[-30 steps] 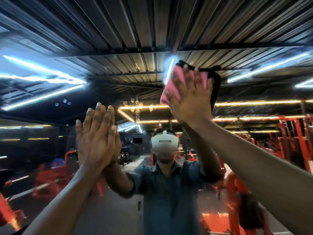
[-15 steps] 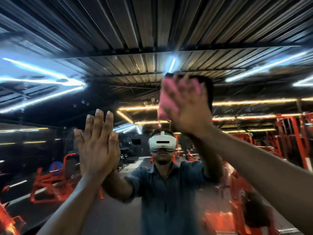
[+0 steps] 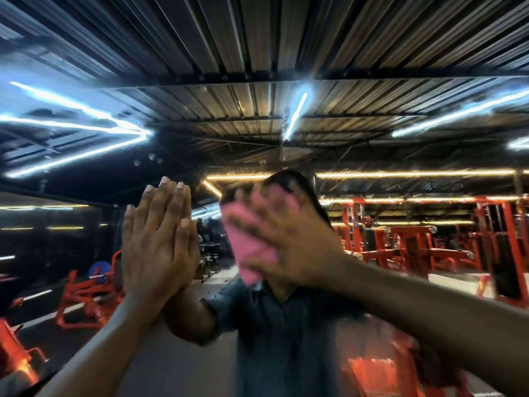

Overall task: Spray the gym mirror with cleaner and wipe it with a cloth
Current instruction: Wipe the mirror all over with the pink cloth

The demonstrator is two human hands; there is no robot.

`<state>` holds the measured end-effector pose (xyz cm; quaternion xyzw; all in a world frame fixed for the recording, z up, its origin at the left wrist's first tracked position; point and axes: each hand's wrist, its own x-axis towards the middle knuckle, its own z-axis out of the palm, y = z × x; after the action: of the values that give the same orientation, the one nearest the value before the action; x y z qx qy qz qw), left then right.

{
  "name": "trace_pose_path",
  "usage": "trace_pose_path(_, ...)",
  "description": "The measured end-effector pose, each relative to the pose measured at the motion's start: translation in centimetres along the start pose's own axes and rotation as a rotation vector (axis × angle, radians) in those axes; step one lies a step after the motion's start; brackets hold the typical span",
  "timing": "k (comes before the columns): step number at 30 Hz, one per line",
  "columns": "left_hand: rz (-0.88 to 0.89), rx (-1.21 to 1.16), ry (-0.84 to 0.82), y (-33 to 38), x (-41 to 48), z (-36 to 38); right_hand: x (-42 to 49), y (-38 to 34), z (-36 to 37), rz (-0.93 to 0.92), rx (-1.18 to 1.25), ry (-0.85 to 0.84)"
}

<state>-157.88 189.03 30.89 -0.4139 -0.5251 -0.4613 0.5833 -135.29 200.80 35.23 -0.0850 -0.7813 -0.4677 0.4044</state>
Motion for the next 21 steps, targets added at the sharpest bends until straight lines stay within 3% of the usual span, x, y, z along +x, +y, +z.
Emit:
trace_pose_path(4,-0.027,0.029,0.053,-3.5,1.6,-0.6,6.0,8.7,-2.9,0.66,-0.049,0.155)
trace_pose_path(6,-0.003,0.031,0.027,-6.3,2.4,-0.9,7.3,8.8,-2.9,0.829,-0.072,0.185)
trace_pose_path(8,0.008,0.083,0.01,-8.9,2.9,-0.2,7.6,4.8,-1.7,0.753,-0.089,0.189)
trace_pose_path(12,-0.026,0.166,0.015,-12.4,3.1,1.1,4.6,-8.6,1.9,0.219,-0.031,0.053)
trace_pose_path(15,-0.026,0.088,-0.025,-13.4,3.0,0.1,3.8,-12.4,3.3,-0.062,-0.065,-0.05)
trace_pose_path(17,-0.032,0.042,-0.035,-13.0,3.0,-0.5,5.8,-10.4,2.8,-0.023,-0.073,-0.035)
trace_pose_path(21,-0.03,-0.014,-0.07,-12.9,3.0,-1.1,11.3,-4.5,0.8,0.571,-0.16,0.097)
